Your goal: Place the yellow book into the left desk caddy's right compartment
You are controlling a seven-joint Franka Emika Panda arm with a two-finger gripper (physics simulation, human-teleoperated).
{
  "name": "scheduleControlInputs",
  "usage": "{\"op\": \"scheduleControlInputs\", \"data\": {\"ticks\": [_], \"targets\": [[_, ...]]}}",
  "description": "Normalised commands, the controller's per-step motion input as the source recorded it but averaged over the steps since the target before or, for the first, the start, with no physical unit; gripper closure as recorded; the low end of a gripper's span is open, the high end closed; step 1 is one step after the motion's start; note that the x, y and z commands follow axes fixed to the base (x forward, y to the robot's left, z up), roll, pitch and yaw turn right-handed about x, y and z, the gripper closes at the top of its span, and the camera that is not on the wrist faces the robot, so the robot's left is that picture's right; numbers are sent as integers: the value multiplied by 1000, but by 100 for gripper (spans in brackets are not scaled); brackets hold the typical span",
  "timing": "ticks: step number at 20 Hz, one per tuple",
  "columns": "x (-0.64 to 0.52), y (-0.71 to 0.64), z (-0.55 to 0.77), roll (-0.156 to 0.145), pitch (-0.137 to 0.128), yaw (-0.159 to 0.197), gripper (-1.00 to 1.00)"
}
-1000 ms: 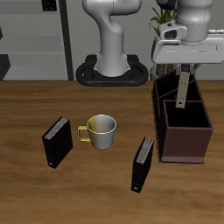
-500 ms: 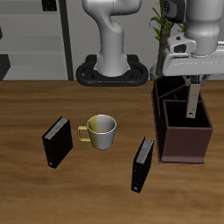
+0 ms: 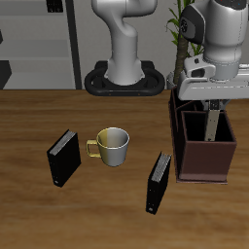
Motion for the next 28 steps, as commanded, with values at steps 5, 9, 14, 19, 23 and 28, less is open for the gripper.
{"op": "scheduleControlInputs", "data": {"ticks": [5,9,14,19,23,28], "targets": [[-150,-12,-330,21,19,-37,100],[-170,51,-423,26,-9,12,100],[36,-68,-382,-13,24,-3,100],[110,-122,-497,-19,48,-3,100],[111,-67,-404,-15,56,7,100],[49,-32,-177,-11,35,6,100]]}}
